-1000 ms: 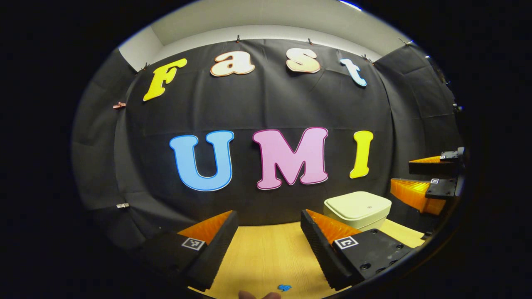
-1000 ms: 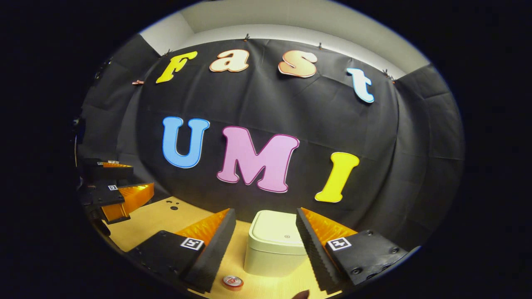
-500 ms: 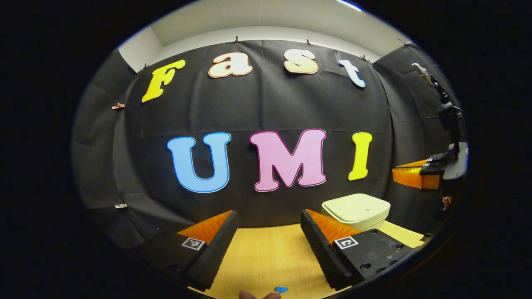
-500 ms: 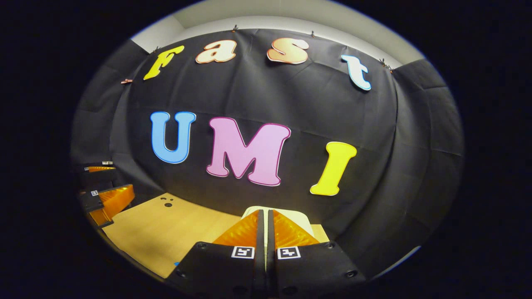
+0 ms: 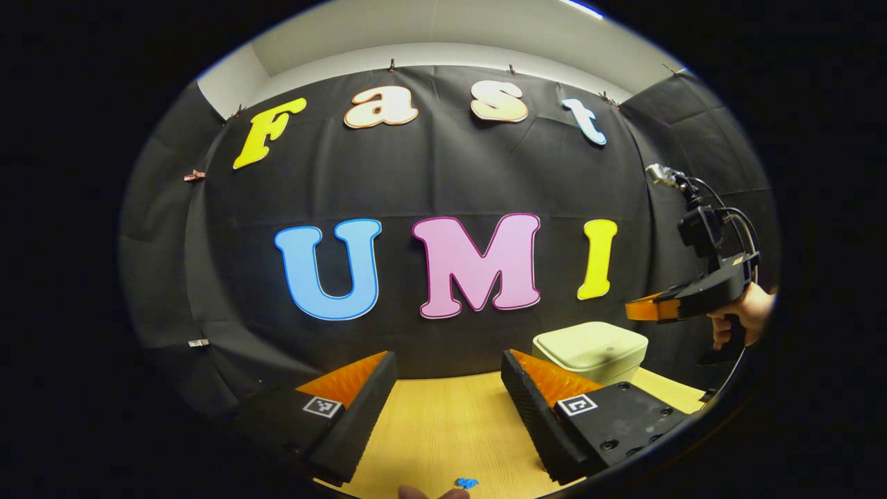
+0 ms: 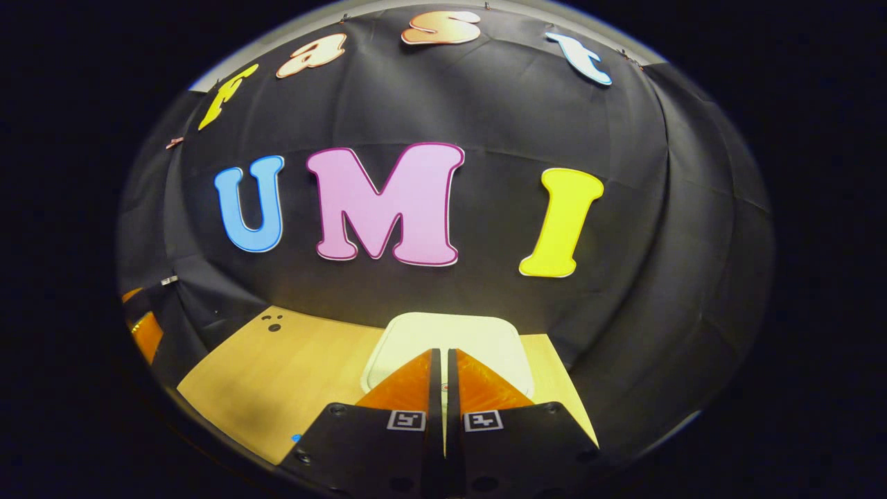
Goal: Press the lid of the desktop garbage bin to open it, pick up the crumpled paper on the desktop and throw it into the bin, then pick up the pop can on the desktop and drop it into the bin, and finally close the garbage bin lid.
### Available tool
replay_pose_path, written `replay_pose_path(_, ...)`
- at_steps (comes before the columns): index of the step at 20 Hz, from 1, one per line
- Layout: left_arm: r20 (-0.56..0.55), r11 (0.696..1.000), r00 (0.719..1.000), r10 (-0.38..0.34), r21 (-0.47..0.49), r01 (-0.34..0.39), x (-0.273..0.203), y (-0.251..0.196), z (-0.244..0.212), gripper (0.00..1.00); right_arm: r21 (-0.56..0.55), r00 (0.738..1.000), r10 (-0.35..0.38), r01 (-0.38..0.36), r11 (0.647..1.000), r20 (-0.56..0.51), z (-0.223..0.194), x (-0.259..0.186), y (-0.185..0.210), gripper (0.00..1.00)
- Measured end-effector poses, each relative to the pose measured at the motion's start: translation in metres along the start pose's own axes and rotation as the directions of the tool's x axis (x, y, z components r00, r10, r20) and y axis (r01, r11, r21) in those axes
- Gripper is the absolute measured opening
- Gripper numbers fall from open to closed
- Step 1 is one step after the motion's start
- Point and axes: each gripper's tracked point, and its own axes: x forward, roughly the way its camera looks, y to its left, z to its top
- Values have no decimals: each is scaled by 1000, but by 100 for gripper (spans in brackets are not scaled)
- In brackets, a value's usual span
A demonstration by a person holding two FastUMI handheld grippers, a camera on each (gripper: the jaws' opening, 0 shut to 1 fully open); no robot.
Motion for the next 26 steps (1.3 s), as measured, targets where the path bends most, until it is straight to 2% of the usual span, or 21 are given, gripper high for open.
replay_pose_path(6,-7,1000,1000,14,6,-14,0,6,-3,97,12,997,13,-12,1000,-79,-31,37,4,5)
replay_pose_path(15,-23,1000,999,26,5,-26,7,10,-10,97,41,989,11,-5,999,-150,-66,56,2,5)
replay_pose_path(17,-26,1000,999,29,4,-29,9,11,-11,97,52,989,17,-10,999,-145,-66,56,1,5)
replay_pose_path(18,-27,1000,999,30,3,-30,10,11,-11,97,62,989,22,-13,998,-143,-65,56,1,9)
replay_pose_path(19,-29,1000,999,29,1,-29,11,10,-12,97,81,988,29,-17,997,-149,-66,57,1,6)
replay_pose_path(23,-35,1000,999,26,-1,-26,13,7,-15,97,153,992,68,-51,987,-107,-67,56,2,6)
replay_pose_path(26,-35,1000,999,22,0,-22,14,5,-14,97,103,995,49,-39,994,-89,-72,57,0,6)
